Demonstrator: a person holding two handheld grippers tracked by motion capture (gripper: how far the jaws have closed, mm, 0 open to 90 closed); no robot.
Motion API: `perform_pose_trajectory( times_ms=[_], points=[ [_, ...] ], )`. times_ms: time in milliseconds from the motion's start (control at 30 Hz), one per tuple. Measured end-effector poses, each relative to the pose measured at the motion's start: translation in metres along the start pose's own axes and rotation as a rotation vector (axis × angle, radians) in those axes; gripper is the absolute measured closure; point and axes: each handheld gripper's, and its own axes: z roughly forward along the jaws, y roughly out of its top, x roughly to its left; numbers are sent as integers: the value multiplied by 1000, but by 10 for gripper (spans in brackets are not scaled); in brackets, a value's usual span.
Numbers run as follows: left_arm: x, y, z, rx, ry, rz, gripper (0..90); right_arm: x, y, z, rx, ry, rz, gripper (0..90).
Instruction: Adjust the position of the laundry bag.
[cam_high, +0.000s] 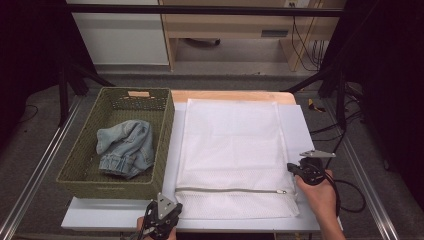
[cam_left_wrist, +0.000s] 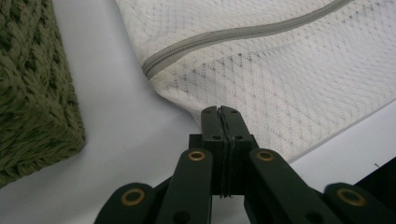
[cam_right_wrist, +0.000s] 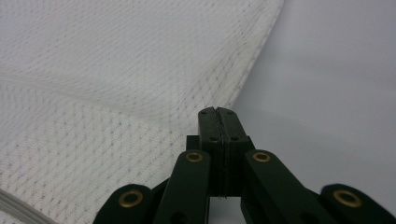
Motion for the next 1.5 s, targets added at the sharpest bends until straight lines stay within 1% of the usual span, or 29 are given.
perform_pose_trajectory(
  times_ms=[100, 333, 367, 433, 600, 733, 967, 1067, 1133, 1167, 1200, 1233, 1267, 1300, 1333, 1367, 1400, 1433, 1467, 1500],
  points=[
    [-1, 1, 0, -2, -3, 7, 900, -2, -1, -1, 1, -5, -4, 900],
    [-2, 3, 1, -13, -9, 16, 900, -5, -3, -2, 4, -7, 8, 900],
    [-2, 3, 1, -20, -10, 10, 900, -5, -3, -2, 3, -9, 7, 900],
    [-3, 3, 2, -13, -12, 15, 900, -6, -3, -2, 4, -11, 7, 900],
    [-5, 3, 2, -15, -18, 19, 900, -7, -4, -4, 3, -13, 11, 900],
    [-8, 3, 3, -13, -25, 26, 900, -11, -5, -5, 1, -18, 20, 900],
    [-11, 4, 4, -14, -33, 35, 900, -13, -6, -6, 1, -21, 32, 900],
    [-10, 4, 3, -14, -30, 35, 900, -14, -7, -6, -3, -21, 26, 900],
    [-9, 4, 3, -17, -34, 33, 899, -14, -7, -7, -12, -17, 33, 899],
    [-9, 4, 3, -18, -40, 31, 897, -14, -7, -8, -19, -16, 38, 882],
    [-9, 4, 3, -18, -40, 31, 888, -14, -6, -9, -36, -18, 34, 826],
    [-11, 4, 1, -22, -30, 41, 827, -13, -6, -12, -55, -26, 28, 742],
    [-11, 4, 1, -22, -30, 41, 752, -13, -6, -12, -55, -26, 28, 742],
    [-13, 6, -1, -52, -17, 49, 710, -12, -6, -17, -95, -39, 17, 643],
    [-13, 7, -2, -55, -12, 53, 681, -12, -7, -21, -111, -41, 16, 610],
    [-14, 8, -3, -62, -11, 56, 626, -12, -7, -24, -123, -43, 14, 564],
    [-14, 8, -3, -62, -11, 56, 581, -12, -7, -24, -123, -43, 14, 564],
    [-14, 9, -4, -69, -14, 56, 581, -12, -7, -27, -138, -53, 10, 524],
    [-14, 10, -5, -78, -21, 54, 570, -12, -7, -30, -152, -59, 1, 503],
    [-14, 12, -6, -94, -38, 41, 508, -11, -9, -35, -175, -77, -11, 428]
  ],
)
